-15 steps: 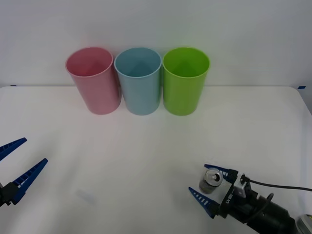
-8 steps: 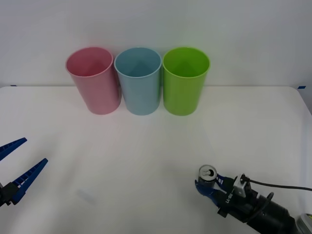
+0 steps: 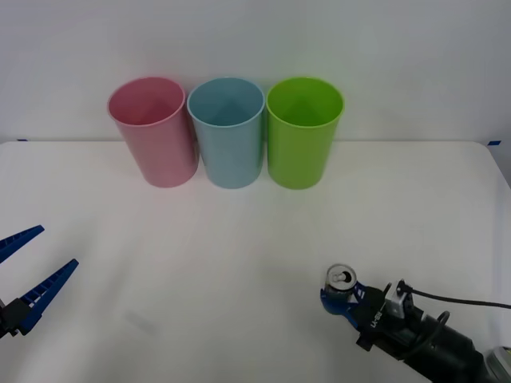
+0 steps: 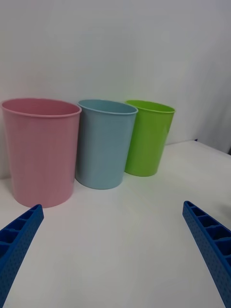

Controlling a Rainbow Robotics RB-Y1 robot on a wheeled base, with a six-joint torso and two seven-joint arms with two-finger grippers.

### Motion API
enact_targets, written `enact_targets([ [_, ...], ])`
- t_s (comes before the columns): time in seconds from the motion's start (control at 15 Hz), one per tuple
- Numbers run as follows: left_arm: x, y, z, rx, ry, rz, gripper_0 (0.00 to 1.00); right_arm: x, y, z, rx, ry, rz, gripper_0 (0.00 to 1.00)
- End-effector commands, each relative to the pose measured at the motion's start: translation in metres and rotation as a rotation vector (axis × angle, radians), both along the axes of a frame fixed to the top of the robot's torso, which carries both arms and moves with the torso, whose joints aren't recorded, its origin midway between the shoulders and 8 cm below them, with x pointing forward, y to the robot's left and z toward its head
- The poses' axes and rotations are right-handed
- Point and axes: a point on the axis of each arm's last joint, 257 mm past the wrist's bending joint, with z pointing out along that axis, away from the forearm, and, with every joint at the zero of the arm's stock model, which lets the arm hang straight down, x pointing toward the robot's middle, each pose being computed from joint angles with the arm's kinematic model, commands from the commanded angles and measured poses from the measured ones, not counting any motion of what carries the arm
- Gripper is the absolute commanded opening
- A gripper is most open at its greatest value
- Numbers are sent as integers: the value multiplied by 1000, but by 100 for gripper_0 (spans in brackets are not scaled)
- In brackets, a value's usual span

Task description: Grasp the object on the table and drop it into the matching bin: aluminum can to the light blue bin, PET bottle to the pink bin.

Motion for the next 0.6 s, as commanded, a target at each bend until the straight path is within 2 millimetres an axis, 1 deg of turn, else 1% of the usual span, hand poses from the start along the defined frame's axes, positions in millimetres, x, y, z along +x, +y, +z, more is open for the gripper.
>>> enact_targets([
  [0.07,0,0,0,0,0,0,100,5,-2,17,10,-24,-3,0],
  [0.13,0,0,0,0,0,0,100,7,-3,24,10,-32,-11,0],
  [0.4,0,0,0,0,0,0,100,8,-3,55,77,8,1,0],
  [0.6,0,0,0,0,0,0,100,9,-5,92,120,13,-1,0],
])
